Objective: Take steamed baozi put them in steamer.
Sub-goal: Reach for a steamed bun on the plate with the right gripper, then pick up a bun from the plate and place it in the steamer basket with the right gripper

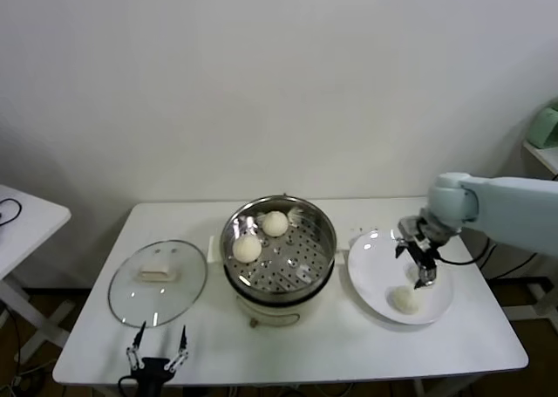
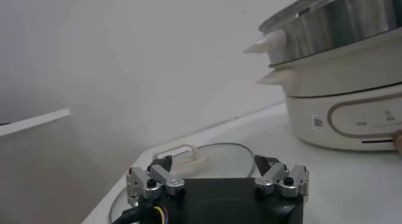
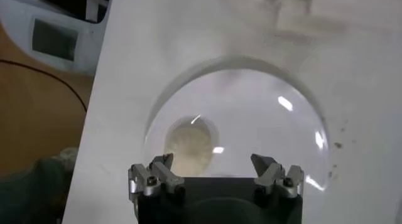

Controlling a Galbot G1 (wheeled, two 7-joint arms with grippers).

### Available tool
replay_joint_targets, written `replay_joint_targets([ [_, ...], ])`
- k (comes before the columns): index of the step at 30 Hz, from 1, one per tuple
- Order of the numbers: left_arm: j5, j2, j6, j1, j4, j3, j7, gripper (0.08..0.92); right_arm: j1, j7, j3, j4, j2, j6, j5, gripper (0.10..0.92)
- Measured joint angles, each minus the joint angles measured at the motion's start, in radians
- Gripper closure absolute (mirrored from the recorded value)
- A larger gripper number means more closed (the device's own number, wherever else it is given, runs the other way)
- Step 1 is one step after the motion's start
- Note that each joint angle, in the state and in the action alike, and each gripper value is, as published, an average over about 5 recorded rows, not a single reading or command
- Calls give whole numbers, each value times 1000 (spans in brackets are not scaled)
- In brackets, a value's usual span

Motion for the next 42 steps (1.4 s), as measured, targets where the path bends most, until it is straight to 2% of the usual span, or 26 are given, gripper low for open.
replay_joint_targets([
  [18, 11, -1, -3, -3, 18, -2, -4, 177, -207, 47, 133, -55, -31, -14, -89, 218],
  [26, 14, 0, -4, -5, 21, -1, -6, 177, -249, 55, 177, -63, -43, -15, -107, 343],
  [33, 16, -3, -5, -6, 22, 0, -9, 177, -252, 58, 198, -64, -42, -6, -115, 485],
  [42, 20, -7, -9, 2, 18, -4, -10, 177, -182, 35, 165, -29, -51, 38, -109, 507],
])
